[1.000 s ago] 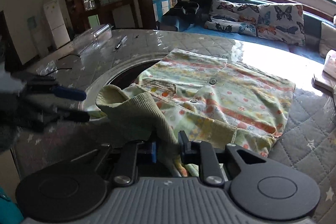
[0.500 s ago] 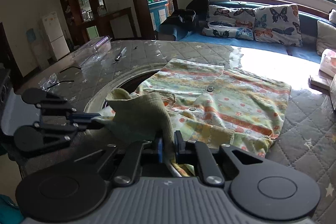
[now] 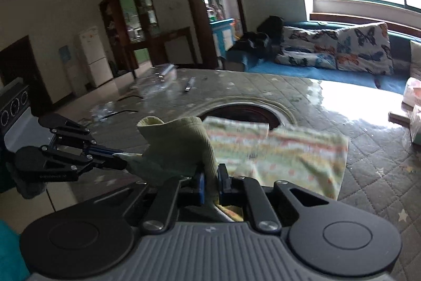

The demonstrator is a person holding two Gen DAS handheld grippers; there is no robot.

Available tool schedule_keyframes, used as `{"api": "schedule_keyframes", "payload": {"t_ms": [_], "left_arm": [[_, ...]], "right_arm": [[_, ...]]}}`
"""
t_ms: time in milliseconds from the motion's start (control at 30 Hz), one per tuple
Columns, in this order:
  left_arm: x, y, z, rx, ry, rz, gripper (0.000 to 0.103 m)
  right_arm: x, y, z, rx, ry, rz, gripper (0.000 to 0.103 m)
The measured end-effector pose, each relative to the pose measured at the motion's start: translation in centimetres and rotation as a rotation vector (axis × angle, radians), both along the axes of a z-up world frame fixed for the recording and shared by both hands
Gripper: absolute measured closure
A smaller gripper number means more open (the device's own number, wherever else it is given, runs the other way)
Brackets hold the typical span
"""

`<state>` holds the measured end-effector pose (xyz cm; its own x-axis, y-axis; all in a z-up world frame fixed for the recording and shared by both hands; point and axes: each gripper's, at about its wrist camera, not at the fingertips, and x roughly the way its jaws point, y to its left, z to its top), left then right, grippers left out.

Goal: Fold clothes

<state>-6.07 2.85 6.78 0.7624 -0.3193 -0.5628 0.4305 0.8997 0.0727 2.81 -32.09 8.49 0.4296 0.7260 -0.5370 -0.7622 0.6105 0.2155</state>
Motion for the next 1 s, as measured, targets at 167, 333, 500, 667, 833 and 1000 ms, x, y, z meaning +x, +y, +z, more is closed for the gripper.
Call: {"api": "schedule_keyframes", "payload": {"t_ms": [167, 333, 500, 667, 833, 1000], "left_arm": [[0.1, 0.0, 0.9, -0.009, -0.003, 0.018, 0.098], [4.2, 1.4, 1.1, -0.055, 0.009, 0.075, 0.098], [9.7, 2.8, 0.7, -0.059, 0.033, 0.127, 0.098], [16.0, 4.3, -1.6, -0.052, 0.102, 0.188, 0.098], [20.2, 5.5, -5.1, -0.079, 0.194, 0.270, 0.098], [20.9, 5.9, -6.9, -0.081, 0.233, 0.306, 0.097]], "right_arm": [[0.4, 0.2, 0.7, 0.003, 0.002, 0.010, 0.095], [4.7, 1.9, 1.2, -0.010, 0.003, -0.021, 0.095], [10.2, 4.3, 1.2, -0.046, 0.005, -0.047, 0.095], [15.6, 7.3, -0.5, -0.106, 0.016, -0.083, 0.095], [19.6, 9.6, -4.3, -0.168, 0.045, -0.151, 0.092], [19.7, 8.8, -5.8, -0.177, 0.053, -0.203, 0.083]]}}
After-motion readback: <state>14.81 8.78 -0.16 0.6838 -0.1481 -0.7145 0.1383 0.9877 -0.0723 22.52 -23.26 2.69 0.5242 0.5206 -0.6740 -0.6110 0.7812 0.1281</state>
